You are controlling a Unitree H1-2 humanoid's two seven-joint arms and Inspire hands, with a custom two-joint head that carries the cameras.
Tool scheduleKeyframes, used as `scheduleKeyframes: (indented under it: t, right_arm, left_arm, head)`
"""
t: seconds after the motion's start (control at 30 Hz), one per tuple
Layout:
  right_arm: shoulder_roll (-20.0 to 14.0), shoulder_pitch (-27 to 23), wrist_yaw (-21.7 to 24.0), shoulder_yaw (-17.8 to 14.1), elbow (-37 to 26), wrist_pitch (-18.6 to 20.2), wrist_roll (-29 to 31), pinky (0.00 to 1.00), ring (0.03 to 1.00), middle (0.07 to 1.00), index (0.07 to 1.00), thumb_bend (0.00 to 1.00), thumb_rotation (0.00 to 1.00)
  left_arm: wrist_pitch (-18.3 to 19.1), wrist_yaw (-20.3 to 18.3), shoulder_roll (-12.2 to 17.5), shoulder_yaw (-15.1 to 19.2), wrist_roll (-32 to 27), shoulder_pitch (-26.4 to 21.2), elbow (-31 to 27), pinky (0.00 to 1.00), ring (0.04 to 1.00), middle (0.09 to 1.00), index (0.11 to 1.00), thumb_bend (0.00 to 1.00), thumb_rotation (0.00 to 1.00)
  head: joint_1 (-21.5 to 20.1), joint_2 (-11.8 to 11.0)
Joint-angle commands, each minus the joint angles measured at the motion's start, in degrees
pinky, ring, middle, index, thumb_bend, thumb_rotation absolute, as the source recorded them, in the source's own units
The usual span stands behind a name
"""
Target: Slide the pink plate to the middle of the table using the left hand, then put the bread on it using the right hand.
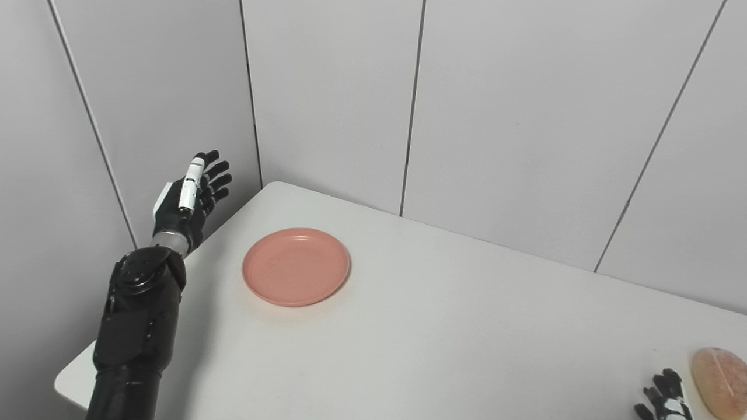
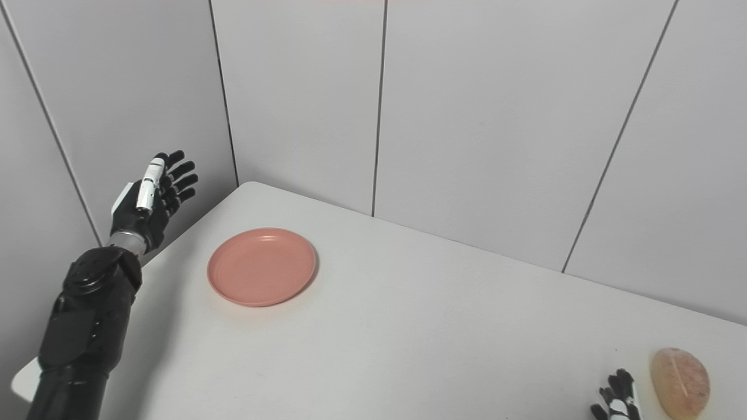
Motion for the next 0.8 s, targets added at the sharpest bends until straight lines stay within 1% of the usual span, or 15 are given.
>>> scheduleKeyframes:
  t: [0.0, 0.23, 0.37, 0.47, 0.57, 0.63, 0.77]
  right_arm:
    - [0.0, -0.3, 0.2, -0.2, -0.8, -0.2, 0.0, 1.00, 1.000, 1.000, 1.000, 0.13, 1.00]
    - [0.1, -0.2, -0.3, -0.2, -1.2, 0.3, -0.6, 1.00, 1.000, 1.000, 1.000, 0.13, 1.00]
    - [0.0, -0.1, -0.3, -0.2, -0.8, -0.4, -0.9, 1.00, 1.000, 1.000, 1.000, 0.14, 1.00]
    - [0.2, 0.0, -0.4, -0.2, -1.4, 0.2, -1.0, 1.00, 1.000, 1.000, 1.000, 0.15, 1.00]
    - [0.2, 0.1, 0.0, -0.2, -1.7, 0.2, -0.5, 1.00, 1.000, 1.000, 1.000, 0.13, 1.00]
    - [0.2, 0.1, 0.0, -0.2, -1.7, 0.3, -0.4, 1.00, 1.000, 1.000, 1.000, 0.14, 1.00]
    - [0.4, 0.0, -0.5, -0.3, -1.6, 0.6, -0.8, 1.00, 1.000, 1.000, 1.000, 0.14, 1.00]
  left_arm:
    - [-0.8, -1.0, 2.2, 0.3, -1.2, -1.4, -0.4, 0.93, 0.903, 0.904, 0.895, 0.29, 1.00]
    - [-1.0, -1.0, 1.6, 0.0, -2.1, -1.7, 1.7, 0.94, 0.921, 0.915, 0.902, 0.30, 1.00]
    - [-1.6, -1.5, 1.5, -0.1, -2.3, -1.5, 3.5, 0.95, 0.928, 0.921, 0.910, 0.30, 1.00]
    - [-2.2, -1.9, 1.6, 0.3, -2.8, -1.4, 4.9, 0.96, 0.936, 0.926, 0.921, 0.29, 1.00]
    - [-2.7, -1.6, 1.5, 0.7, -2.9, -1.4, 6.0, 0.96, 0.937, 0.923, 0.921, 0.29, 1.00]
    - [-3.3, -1.7, 1.6, 0.6, -2.6, -1.3, 6.6, 0.95, 0.927, 0.918, 0.916, 0.29, 1.00]
    - [-3.8, -2.3, 1.4, 0.5, -2.8, -0.9, 7.5, 0.95, 0.937, 0.936, 0.927, 0.29, 1.00]
  head:
    - [-0.1, 0.0]
    - [-0.1, 0.1]
    - [-0.2, 0.2]
    - [-0.2, 0.2]
    - [-0.2, 0.1]
    - [-0.2, 0.0]
    - [0.0, -0.1]
